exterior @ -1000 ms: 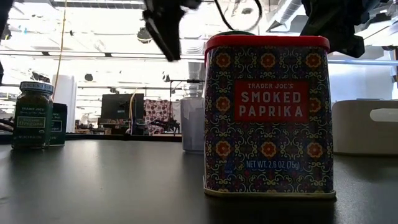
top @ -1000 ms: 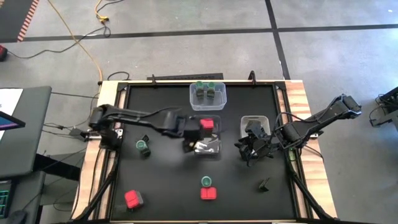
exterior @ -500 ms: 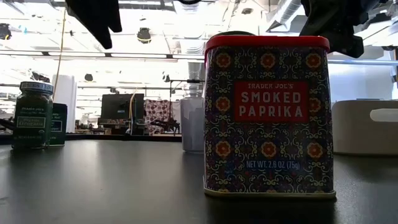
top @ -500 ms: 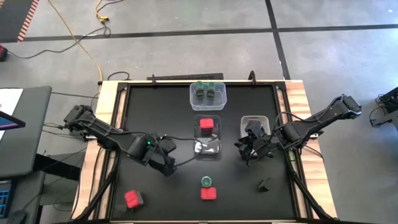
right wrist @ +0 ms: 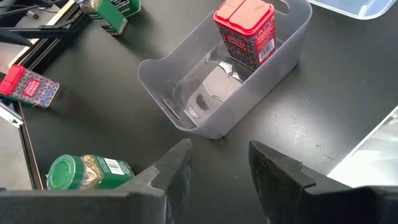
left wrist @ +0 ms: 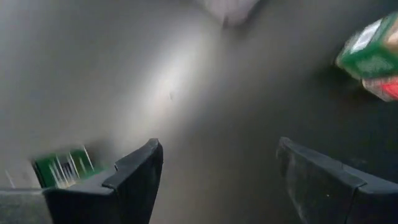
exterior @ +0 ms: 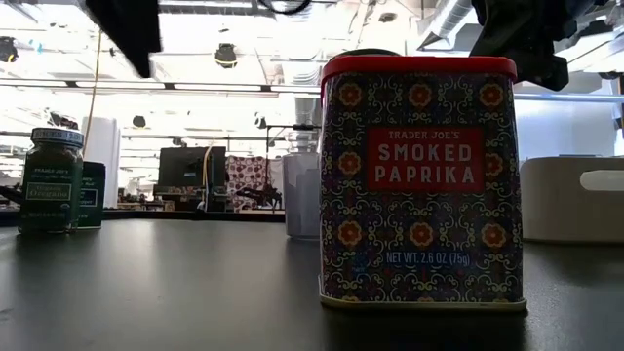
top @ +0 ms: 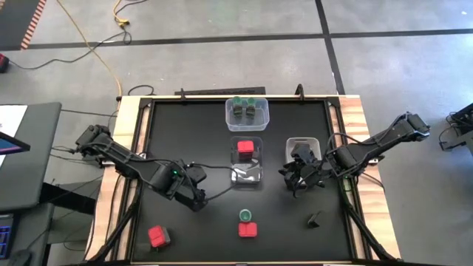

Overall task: Sort spices by type
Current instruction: Put the black seasoning can into the gray bin

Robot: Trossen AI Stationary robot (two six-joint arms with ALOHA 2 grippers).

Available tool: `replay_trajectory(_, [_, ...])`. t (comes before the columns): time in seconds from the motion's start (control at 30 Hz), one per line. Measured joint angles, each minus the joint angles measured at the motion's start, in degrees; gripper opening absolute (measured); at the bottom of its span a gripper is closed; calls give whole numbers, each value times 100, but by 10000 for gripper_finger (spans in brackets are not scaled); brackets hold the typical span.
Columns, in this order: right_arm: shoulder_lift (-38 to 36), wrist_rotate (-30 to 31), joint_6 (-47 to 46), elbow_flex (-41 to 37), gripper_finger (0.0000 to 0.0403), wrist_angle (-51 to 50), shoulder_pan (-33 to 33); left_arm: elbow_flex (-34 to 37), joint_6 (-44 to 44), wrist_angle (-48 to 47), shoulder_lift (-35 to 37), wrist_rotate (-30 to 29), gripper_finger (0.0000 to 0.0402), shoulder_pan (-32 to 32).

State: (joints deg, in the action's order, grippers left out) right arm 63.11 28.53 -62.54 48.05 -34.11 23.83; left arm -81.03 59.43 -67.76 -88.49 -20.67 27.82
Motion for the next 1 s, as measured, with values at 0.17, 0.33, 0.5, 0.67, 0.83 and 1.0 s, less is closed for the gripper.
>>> replay_trajectory(0.17, [0,0,-5,0,185,10,0,0,1554,-687,-2,376,299,208])
replay_trajectory(0.33, [0,0,-85,0,185,11,0,0,2068,-1303,-2,363,299,402])
replay_trajectory(0.5, [0,0,-87,0,185,13,0,0,1059,-1088,-2,-12,299,264])
replay_trajectory(0.67, [0,0,-87,0,185,13,0,0,1103,-849,-6,-67,299,170])
replay_trajectory(0.83, [0,0,-90,0,185,13,0,-2,1513,-1139,-149,-253,299,146])
replay_trajectory(1.0, [0,0,-92,0,185,26,0,-2,1931,-1238,-162,-109,299,146])
